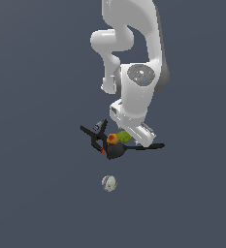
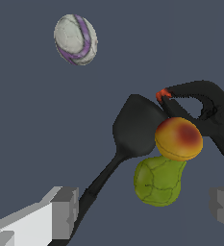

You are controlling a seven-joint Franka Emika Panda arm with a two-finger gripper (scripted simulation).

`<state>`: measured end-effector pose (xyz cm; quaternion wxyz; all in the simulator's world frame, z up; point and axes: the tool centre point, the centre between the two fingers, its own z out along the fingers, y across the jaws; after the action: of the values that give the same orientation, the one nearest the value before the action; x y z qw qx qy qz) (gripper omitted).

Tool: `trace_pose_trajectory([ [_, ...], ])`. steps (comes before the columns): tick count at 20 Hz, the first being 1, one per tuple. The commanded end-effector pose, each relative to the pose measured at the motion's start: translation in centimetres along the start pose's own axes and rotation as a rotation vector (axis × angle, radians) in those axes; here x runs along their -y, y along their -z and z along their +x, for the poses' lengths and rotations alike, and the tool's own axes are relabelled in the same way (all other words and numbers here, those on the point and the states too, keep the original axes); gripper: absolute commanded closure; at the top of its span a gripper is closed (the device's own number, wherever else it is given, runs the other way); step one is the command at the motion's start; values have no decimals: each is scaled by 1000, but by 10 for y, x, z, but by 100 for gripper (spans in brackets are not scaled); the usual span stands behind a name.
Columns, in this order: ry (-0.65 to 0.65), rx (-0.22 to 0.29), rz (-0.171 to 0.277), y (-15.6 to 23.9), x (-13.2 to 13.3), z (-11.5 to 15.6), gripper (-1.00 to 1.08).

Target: Pick up a designated object from a clutter of objects.

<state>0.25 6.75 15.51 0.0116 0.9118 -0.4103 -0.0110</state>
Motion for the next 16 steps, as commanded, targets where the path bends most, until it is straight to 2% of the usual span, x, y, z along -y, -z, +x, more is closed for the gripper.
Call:
trace_pose_trajectory([
  [1, -56, -1, 3, -9, 4, -5, -92],
  [16, -383, -3, 23, -62, 20, -34, -92],
])
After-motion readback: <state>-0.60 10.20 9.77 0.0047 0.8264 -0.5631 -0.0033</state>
